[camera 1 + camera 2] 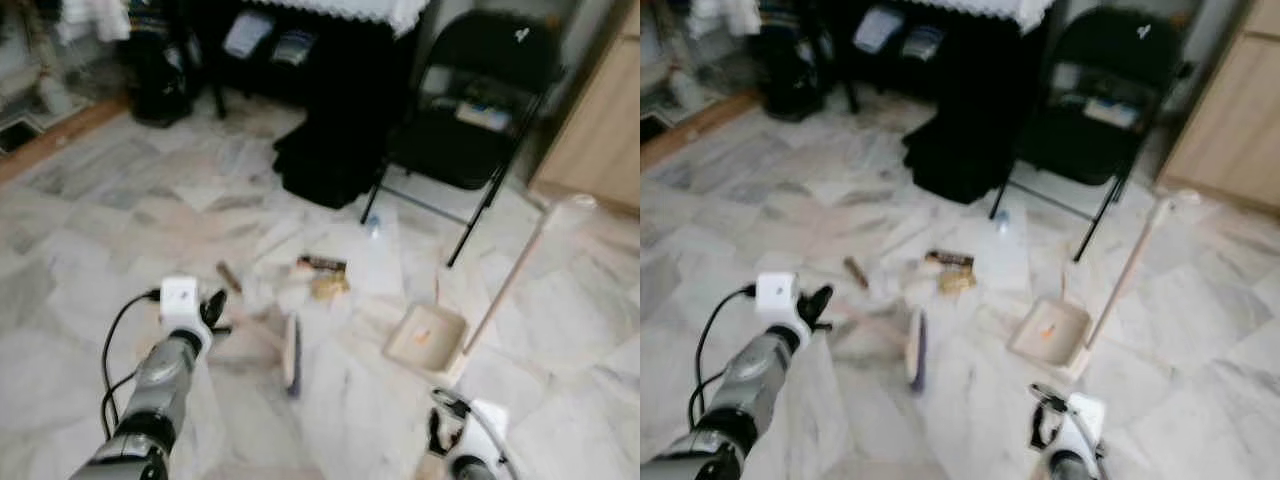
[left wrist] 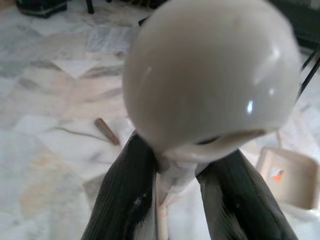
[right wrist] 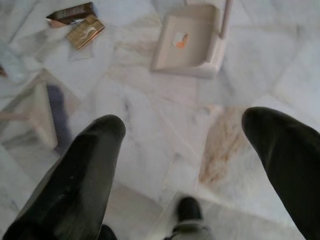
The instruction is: Sweep floor
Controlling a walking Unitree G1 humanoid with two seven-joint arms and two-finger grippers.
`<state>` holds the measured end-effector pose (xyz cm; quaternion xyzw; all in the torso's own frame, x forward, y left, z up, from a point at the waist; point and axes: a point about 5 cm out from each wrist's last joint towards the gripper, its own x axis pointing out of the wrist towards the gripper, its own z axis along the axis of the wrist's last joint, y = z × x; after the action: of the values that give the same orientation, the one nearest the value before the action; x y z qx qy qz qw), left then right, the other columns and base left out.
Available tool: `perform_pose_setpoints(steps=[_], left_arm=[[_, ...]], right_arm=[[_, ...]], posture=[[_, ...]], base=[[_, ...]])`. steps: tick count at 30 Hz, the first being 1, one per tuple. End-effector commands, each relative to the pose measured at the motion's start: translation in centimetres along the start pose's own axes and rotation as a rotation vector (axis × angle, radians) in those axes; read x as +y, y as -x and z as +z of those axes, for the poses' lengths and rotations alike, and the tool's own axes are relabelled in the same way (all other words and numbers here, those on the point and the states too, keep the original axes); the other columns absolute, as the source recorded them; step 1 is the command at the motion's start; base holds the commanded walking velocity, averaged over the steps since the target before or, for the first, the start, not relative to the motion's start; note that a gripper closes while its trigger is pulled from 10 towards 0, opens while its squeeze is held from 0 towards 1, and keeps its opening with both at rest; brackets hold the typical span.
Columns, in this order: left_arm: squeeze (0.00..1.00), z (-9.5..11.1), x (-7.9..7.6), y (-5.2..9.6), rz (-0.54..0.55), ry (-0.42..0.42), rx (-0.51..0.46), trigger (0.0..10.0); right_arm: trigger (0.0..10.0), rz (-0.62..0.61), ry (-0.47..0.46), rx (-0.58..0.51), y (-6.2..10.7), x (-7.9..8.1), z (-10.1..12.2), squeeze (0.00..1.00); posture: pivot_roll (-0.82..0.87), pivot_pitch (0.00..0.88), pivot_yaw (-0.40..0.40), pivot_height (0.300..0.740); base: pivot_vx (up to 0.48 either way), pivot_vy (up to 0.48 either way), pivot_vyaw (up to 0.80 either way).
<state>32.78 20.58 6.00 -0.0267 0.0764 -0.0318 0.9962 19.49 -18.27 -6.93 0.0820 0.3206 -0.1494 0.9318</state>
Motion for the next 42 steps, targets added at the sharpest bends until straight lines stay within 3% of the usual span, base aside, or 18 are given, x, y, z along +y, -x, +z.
perform_pose_setpoints(steps=[1,35,42], left_arm=[[0.0,0.5,-0.58,-0.35,-0.015,0.007,-0.021,10.0],[0.0,0.7,-1.32,-0.26,-0.067,0.024,-0.063,10.0],[0.0,0.75,-1.57,-0.31,-0.082,0.01,-0.066,10.0]], right_arm=[[10.0,-0.038,0.004,0.015,0.1,-1.29,-0.3,0.0],[10.0,-0.043,0.007,0.005,-0.02,-1.45,0.0,0.0],[10.0,-0.042,0.012,-0.01,0.06,-1.49,0.02,0.0]], posture=[[-0.01,0.081,0.074,0.74],[-0.01,0.094,0.067,0.74],[-0.01,0.075,0.068,0.74]], base=[[0.0,0.368,-0.71],[0.0,0.011,-0.66],[0.0,-0.315,-0.06]])
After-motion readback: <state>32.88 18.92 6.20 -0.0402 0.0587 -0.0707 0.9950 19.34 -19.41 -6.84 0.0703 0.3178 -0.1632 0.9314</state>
